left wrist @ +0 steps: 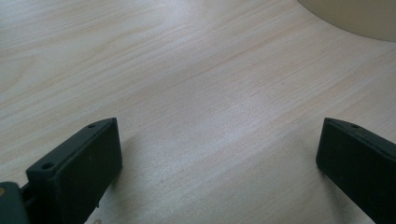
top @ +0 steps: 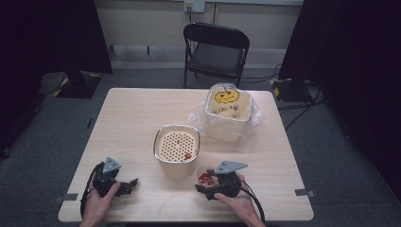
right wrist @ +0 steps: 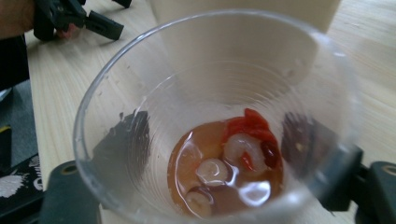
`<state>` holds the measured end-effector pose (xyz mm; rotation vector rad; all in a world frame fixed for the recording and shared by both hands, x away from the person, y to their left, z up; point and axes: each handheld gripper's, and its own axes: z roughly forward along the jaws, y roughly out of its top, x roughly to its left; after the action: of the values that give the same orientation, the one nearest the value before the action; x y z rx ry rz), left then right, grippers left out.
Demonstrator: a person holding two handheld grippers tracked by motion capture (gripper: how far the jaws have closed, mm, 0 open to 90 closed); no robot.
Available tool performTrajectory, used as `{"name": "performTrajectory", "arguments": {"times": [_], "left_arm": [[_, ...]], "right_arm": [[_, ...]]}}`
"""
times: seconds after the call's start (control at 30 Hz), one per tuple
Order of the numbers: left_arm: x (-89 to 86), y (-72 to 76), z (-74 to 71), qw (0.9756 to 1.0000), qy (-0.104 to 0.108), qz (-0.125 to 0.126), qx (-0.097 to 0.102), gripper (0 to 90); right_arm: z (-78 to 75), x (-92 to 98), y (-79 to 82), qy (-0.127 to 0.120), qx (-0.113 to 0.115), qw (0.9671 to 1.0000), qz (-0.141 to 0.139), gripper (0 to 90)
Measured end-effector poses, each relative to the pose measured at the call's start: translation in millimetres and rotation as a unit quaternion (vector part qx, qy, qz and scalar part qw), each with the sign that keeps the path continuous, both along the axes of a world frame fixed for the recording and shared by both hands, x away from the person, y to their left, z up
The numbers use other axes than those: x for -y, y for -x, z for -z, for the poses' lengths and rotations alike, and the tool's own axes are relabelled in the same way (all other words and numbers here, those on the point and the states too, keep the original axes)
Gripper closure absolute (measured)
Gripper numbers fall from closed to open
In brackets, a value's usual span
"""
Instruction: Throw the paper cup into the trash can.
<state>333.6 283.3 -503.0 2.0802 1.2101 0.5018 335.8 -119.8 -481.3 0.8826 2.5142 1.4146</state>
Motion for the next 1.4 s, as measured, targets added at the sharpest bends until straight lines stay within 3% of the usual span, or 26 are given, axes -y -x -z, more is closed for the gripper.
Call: {"name": "performTrajectory", "arguments": {"times": [0.2,0.6,0.9,1.3,1.4], "left_arm": [[-0.2,0.0,-0.1,1.0000,-0.002,0.001,-0.001,0.0],[0.0,0.0,0.0,1.0000,0.000,0.000,0.000,0.0],[-0.2,-0.1,-0.1,1.0000,-0.001,0.000,0.000,0.0],[0.0,-0.1,0.0,1.0000,0.000,0.000,0.000,0.0],[0.0,-0.1,0.0,1.0000,0.000,0.000,0.000,0.0]], "right_arm": [[3.0,-4.8,0.0,0.019,0.012,0.9997,0.001,35.9],[-5.0,5.4,-2.8,0.012,0.011,0.9997,0.017,40.6],[-21.3,21.6,-9.6,0.005,0.008,0.9986,0.052,41.1],[-48.4,32.1,-20.6,-0.011,0.031,0.9967,0.075,41.5],[-57.9,31.7,-22.3,-0.005,0.039,0.9961,0.079,41.5]]}}
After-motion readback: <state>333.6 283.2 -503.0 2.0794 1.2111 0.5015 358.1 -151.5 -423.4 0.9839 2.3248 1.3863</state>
